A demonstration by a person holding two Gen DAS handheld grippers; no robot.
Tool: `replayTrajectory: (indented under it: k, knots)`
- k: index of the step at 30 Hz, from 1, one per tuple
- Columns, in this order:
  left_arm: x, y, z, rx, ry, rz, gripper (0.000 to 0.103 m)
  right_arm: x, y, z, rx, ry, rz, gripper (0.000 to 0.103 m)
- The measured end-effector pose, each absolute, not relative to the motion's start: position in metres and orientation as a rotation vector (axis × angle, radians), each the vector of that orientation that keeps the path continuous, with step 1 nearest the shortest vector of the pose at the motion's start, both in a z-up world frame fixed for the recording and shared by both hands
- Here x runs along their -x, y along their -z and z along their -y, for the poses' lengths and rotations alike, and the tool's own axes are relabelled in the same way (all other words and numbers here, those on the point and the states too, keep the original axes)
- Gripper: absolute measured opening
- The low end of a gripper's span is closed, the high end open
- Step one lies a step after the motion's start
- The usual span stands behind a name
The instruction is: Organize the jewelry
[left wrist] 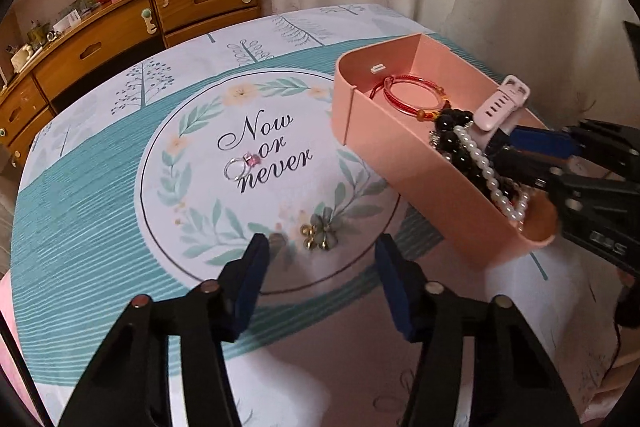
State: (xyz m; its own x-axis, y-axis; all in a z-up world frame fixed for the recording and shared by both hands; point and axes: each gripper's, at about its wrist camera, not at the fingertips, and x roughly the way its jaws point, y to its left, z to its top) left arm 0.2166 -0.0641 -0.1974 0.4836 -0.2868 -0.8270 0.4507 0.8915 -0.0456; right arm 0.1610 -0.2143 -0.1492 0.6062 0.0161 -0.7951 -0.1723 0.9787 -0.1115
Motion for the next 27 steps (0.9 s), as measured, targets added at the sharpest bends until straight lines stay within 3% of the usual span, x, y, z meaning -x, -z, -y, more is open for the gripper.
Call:
replayTrajectory:
  k: [3, 8, 27]
  knots:
    - [-0.22, 0.199, 0.067, -0.195, 0.43, -0.961, 0.043, -0.156, 0.143, 0.216, 0.147, -0.145, -0.912, 0.031]
    - [-0.225, 0.198, 0.069, -0.19, 0.404, -0.947, 0.019, -0.15, 0.129, 0.209, 0.115, -0.225, -0.9, 0.031]
    - [-0.228, 0.185, 0.01, -0.069, 0.254, -0.94, 0.016, -0.205, 0.107, 0.146, 0.071, -0.365, -0.863, 0.031]
